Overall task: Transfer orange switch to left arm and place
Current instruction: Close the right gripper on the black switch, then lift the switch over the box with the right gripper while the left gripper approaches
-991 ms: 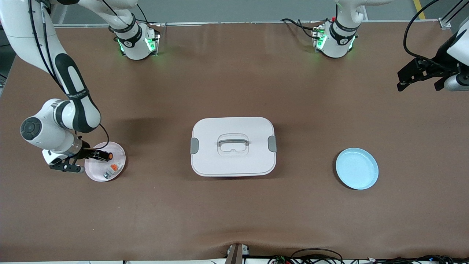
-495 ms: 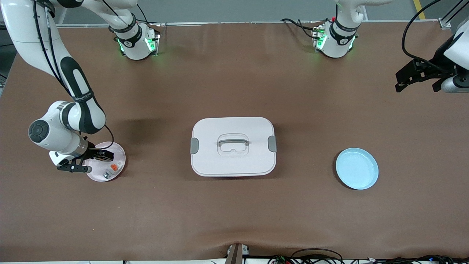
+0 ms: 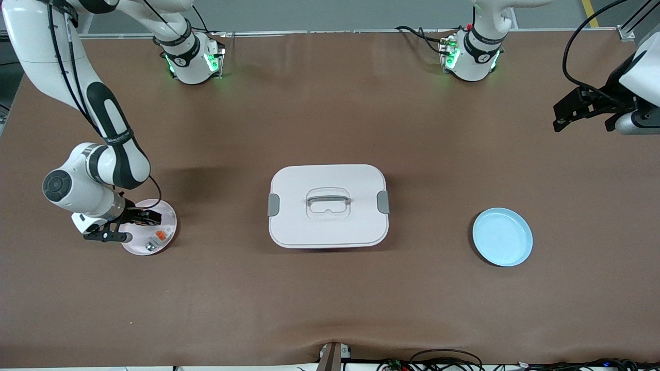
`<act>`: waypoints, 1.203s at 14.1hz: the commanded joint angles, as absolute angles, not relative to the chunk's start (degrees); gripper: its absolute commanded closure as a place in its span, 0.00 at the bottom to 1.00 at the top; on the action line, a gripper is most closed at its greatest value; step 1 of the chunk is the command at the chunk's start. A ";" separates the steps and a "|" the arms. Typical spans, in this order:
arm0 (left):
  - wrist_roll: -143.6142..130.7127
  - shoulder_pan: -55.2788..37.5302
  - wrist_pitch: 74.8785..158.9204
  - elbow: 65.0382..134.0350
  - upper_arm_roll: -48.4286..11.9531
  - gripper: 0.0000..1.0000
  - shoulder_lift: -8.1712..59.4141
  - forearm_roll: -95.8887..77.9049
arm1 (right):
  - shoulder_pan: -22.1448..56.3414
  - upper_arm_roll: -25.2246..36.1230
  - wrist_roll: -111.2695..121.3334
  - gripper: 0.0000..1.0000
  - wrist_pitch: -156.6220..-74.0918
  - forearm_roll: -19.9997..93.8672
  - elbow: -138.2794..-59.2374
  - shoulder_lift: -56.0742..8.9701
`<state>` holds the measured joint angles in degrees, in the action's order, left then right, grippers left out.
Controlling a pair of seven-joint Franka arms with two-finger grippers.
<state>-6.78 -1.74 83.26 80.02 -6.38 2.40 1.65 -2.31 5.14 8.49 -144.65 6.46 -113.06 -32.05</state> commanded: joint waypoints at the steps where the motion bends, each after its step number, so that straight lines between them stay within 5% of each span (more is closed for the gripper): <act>1: -6.42 -1.85 83.41 79.19 -6.59 0.00 2.64 1.85 | -2.46 5.10 9.67 0.00 -144.23 7.29 -112.32 -32.61; 8: -6.33 -1.93 83.32 79.19 -6.68 0.00 2.64 2.11 | -2.46 5.10 9.58 0.00 -143.97 7.29 -112.32 -32.61; 9: -6.33 -1.93 83.32 79.19 -6.68 0.00 2.72 2.11 | -2.46 5.10 9.67 0.30 -143.79 7.29 -112.32 -32.61; 10: -6.42 -2.11 83.41 79.19 -6.68 0.00 2.72 2.11 | -2.29 5.10 9.93 0.76 -143.62 7.29 -112.50 -32.61; 11: -6.50 -2.37 83.41 79.19 -6.68 0.00 2.81 2.11 | -2.46 5.01 10.02 1.00 -143.35 7.29 -112.50 -32.61; 17: -6.50 -2.37 83.41 79.19 -6.68 0.00 2.99 2.02 | -2.72 4.57 9.67 1.00 -141.87 8.00 -112.50 -32.35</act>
